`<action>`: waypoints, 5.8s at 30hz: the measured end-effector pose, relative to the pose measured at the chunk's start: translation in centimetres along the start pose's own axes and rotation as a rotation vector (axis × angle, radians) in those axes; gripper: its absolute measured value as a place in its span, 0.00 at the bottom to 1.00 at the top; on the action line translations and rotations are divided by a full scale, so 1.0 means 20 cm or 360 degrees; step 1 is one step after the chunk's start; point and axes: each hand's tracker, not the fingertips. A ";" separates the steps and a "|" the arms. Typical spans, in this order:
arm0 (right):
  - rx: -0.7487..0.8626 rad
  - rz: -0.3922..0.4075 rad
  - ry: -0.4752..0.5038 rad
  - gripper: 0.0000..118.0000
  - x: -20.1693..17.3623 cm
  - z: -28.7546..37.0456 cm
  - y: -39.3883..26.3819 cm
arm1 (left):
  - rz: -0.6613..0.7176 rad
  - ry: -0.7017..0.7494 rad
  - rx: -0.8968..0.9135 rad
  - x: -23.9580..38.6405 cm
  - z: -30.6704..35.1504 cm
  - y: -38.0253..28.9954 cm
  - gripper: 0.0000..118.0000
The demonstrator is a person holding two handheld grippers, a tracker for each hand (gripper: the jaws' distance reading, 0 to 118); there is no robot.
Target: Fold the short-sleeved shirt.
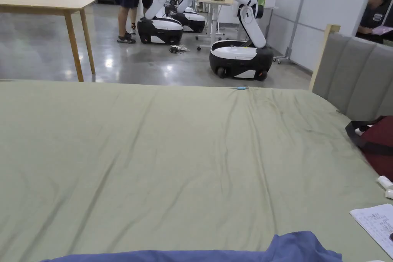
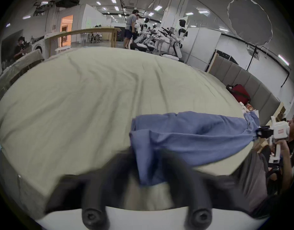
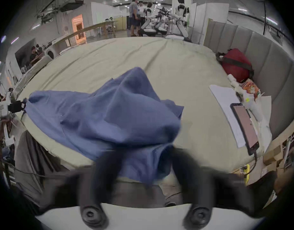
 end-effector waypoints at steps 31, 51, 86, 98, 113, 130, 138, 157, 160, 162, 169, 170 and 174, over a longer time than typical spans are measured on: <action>0.0824 -0.0100 0.0239 0.00 -0.36 0.77 -0.04 | 0.0569 -0.0790 0.0192 -0.27 0.18 0.25 1.00; 0.0721 -0.0107 0.0212 0.00 -0.35 0.70 -0.02 | 0.0704 -0.1215 -0.0253 -0.41 -0.42 0.12 1.00; 0.0681 -0.0138 0.0237 0.00 -0.37 0.67 -0.03 | 0.0630 -0.0702 -0.0094 -0.56 -0.11 0.14 0.09; 0.0669 -0.0134 0.0254 0.00 -0.36 0.67 -0.06 | 0.0501 -0.1041 -0.0100 0.16 -0.06 0.43 0.09; 0.0650 -0.0228 0.0159 0.00 -0.18 0.74 -0.19 | 0.0660 -0.1168 -0.0420 0.45 -0.60 0.24 0.84; 0.0645 -0.0173 0.0271 0.00 -0.26 0.67 -0.13 | 0.0186 -0.0942 0.0209 0.23 0.26 0.18 0.00; 0.0649 -0.0119 0.0304 0.00 -0.32 0.67 -0.09 | 0.0311 -0.0951 0.0131 0.14 0.18 0.06 0.00; 0.0605 -0.0180 0.0185 0.00 -0.25 0.71 -0.16 | 0.0335 -0.1307 -0.0397 0.64 -0.70 0.16 0.00; 0.0595 -0.0172 0.0180 0.00 -0.25 0.71 -0.16 | 0.0278 -0.1205 -0.0481 0.70 -0.79 0.12 0.00; 0.0593 -0.0168 0.0188 0.00 -0.26 0.71 -0.16 | 0.0271 -0.1032 -0.0649 0.67 -0.82 0.07 0.00; 0.0594 -0.0164 0.0191 0.00 -0.26 0.70 -0.16 | 0.0159 -0.0990 -0.0578 0.65 -0.63 0.15 0.00; 0.0600 -0.0165 0.0195 0.00 -0.26 0.70 -0.15 | 0.0166 -0.1045 -0.0516 0.64 -0.57 0.17 0.00; 0.0633 -0.0148 0.0237 0.00 -0.28 0.70 -0.13 | 0.0114 -0.1166 -0.0264 0.55 -0.17 0.19 0.00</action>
